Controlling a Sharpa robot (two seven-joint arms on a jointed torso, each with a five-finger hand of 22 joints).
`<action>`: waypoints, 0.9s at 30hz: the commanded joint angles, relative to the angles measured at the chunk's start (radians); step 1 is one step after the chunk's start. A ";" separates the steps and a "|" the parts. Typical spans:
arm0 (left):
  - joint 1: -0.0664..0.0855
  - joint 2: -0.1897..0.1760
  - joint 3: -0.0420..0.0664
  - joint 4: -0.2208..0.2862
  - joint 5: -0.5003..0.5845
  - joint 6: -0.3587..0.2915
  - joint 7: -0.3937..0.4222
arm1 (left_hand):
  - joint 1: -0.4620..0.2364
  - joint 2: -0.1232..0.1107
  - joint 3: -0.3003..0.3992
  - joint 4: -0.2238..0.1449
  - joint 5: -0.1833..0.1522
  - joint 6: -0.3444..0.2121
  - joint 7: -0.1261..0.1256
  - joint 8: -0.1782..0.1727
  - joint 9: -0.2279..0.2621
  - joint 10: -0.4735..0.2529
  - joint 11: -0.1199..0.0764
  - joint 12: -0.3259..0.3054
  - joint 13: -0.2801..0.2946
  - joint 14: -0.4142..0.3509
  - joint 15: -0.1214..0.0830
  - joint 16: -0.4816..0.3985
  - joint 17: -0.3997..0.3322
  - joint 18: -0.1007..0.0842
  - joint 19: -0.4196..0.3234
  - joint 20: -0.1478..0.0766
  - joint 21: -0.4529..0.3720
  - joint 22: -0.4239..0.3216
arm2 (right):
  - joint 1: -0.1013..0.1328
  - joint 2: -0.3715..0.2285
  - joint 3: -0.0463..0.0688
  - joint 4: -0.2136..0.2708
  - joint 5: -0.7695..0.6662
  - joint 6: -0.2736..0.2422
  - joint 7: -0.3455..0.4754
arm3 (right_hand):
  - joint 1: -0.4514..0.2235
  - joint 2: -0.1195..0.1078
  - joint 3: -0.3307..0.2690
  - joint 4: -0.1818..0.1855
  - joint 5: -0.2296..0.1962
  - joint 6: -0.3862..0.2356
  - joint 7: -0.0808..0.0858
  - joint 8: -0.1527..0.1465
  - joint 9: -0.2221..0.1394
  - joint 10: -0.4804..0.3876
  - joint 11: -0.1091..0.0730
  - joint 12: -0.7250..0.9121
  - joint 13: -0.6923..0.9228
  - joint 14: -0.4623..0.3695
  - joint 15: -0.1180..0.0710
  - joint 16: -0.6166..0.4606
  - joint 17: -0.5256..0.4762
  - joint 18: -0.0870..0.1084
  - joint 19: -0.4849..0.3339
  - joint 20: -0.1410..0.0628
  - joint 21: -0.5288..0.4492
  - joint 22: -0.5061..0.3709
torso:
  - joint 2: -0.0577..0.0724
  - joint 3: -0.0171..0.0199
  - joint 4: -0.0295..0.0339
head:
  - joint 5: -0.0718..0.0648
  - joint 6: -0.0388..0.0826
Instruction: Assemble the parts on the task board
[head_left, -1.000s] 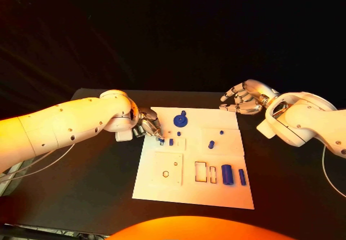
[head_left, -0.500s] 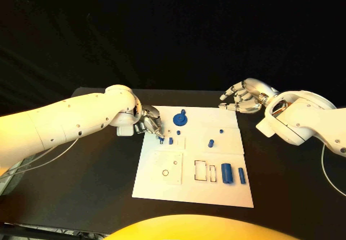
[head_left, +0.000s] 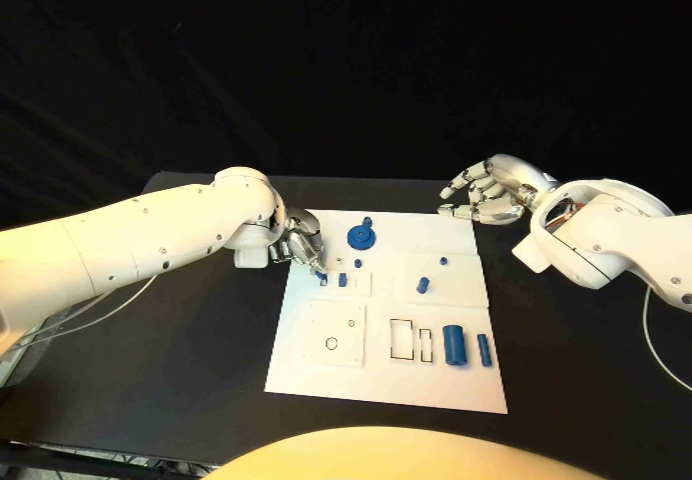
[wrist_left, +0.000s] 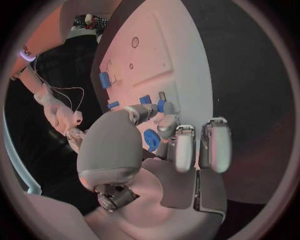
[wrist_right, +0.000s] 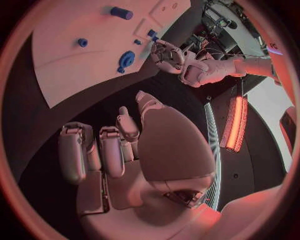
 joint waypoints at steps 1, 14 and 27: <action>0.001 0.003 -0.002 -0.002 -0.012 0.024 0.002 | 0.008 -0.001 0.174 -0.180 0.002 0.004 -0.005 -0.003 0.002 0.005 -0.002 0.002 0.000 0.092 -0.006 0.005 0.226 -0.008 0.006 -0.003 0.004 0.080 | -0.001 0.001 0.000 0.001 -0.005 0.011 0.007 | -0.005 0.000 0.006 0.002 0.004 0.004 -0.002 0.005 -0.001 0.002 -0.003 0.002 -0.001 0.080 -0.005 -0.004 0.163 0.016 0.040 -0.007 -0.002 0.208 | 0.000 0.0004 0.0005 | 0.002 0.002; 0.001 0.000 -0.006 0.006 0.023 0.044 -0.005 | 0.008 -0.001 0.174 -0.180 0.003 0.005 -0.005 -0.004 0.002 0.006 -0.002 0.002 0.001 0.092 -0.006 0.006 0.228 -0.008 0.006 -0.003 0.004 0.081 | -0.001 0.002 0.000 -0.001 -0.005 0.012 0.007 | -0.005 0.000 0.006 0.002 0.004 0.004 -0.002 0.005 -0.001 0.002 -0.003 0.002 -0.001 0.080 -0.005 -0.004 0.163 0.016 0.040 -0.007 -0.002 0.208 | -0.001 0.0014 0.0004 | 0.004 0.000; 0.000 -0.004 -0.007 0.018 0.063 0.041 -0.030 | 0.009 -0.002 0.174 -0.181 0.005 0.006 -0.005 -0.004 0.003 0.006 -0.002 0.002 0.000 0.093 -0.006 0.007 0.230 -0.009 0.007 -0.003 0.005 0.082 | -0.001 0.002 0.000 -0.005 -0.005 0.012 0.008 | -0.005 0.000 0.006 0.002 0.004 0.004 -0.002 0.005 -0.001 0.002 -0.003 0.002 -0.001 0.080 -0.005 -0.004 0.163 0.016 0.040 -0.007 -0.002 0.208 | -0.001 0.0009 -0.0003 | 0.007 -0.001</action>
